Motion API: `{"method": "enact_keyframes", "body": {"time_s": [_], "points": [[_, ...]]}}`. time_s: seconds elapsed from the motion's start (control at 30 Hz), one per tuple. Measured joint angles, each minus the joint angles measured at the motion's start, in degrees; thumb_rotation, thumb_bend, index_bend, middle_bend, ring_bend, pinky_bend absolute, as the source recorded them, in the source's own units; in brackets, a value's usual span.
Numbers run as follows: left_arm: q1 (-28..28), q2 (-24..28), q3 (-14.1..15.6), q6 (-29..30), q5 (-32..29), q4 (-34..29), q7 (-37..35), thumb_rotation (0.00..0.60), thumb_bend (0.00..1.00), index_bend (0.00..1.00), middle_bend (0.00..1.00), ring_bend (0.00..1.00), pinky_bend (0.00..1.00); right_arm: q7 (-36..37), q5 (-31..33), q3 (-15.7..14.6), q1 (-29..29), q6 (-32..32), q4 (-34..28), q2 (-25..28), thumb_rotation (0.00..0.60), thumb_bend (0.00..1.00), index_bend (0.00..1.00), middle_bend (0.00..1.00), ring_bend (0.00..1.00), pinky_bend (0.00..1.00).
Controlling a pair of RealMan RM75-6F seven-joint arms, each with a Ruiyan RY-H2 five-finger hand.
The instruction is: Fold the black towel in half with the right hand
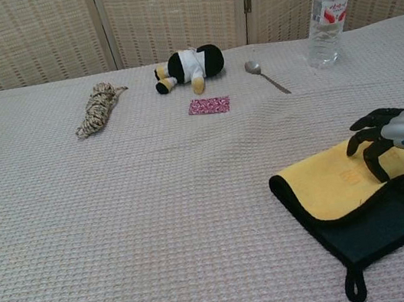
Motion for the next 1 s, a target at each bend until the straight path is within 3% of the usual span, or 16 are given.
{"method": "enact_keyframes", "body": {"time_s": [0.47,1.0], "points": [[0.0,-0.2,0.2,0.1,0.4,-0.2,0.5,0.6,0.52,0.0,0.03,0.0,0.0,-0.3,-3.5,-2.6,-2.8,1.4,-2.5,2.2,0.6,0.49,0.68,0.23,0.06,0.0],[0.1,-0.1,0.1,0.3,0.4,-0.5,0.5,0.6,0.52,0.0,0.03,0.0,0.0,-2.1,-4.4,-3.0,-4.3,0.7,-3.0,2.5,0.6,0.49,0.67,0.21,0.05,0.0]]}}
